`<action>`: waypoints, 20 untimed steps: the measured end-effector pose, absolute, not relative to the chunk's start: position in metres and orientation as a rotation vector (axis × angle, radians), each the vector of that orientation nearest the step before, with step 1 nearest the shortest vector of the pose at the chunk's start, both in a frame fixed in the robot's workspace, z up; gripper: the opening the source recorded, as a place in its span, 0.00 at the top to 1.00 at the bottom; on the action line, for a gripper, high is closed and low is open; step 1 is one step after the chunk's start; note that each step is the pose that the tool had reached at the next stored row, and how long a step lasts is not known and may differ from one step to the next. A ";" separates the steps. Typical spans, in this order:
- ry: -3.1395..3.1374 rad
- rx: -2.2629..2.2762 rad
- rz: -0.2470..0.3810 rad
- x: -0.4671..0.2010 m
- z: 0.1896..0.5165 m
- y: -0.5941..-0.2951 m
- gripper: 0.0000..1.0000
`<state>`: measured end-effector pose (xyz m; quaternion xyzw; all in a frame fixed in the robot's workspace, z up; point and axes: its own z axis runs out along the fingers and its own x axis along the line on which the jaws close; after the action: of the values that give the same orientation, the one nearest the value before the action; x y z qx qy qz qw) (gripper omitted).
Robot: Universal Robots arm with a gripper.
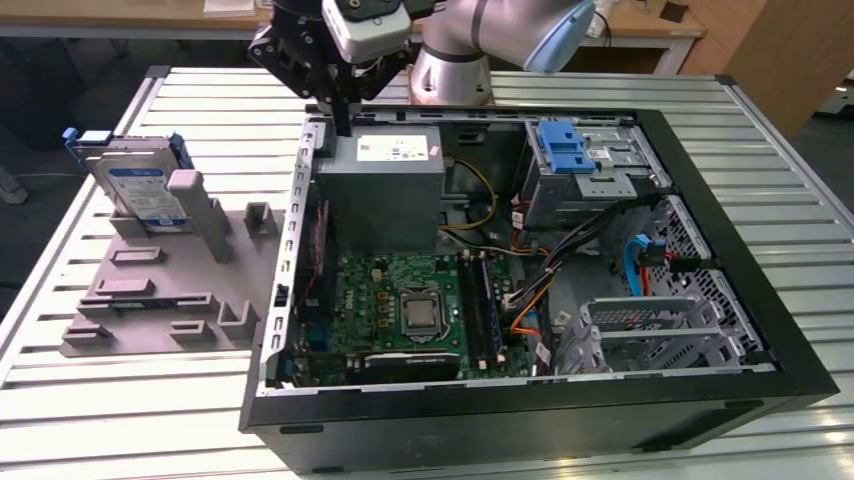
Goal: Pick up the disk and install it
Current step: 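Reach for the disk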
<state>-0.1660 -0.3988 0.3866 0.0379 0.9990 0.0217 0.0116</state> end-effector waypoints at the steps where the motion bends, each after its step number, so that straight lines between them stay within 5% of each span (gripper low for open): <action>1: 3.115 0.118 0.068 -0.166 0.387 -0.399 0.89; 20: 3.115 0.118 0.067 -0.172 0.386 -0.399 0.89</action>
<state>-0.1719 -0.3988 0.3861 0.0379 0.9990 0.0216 0.0116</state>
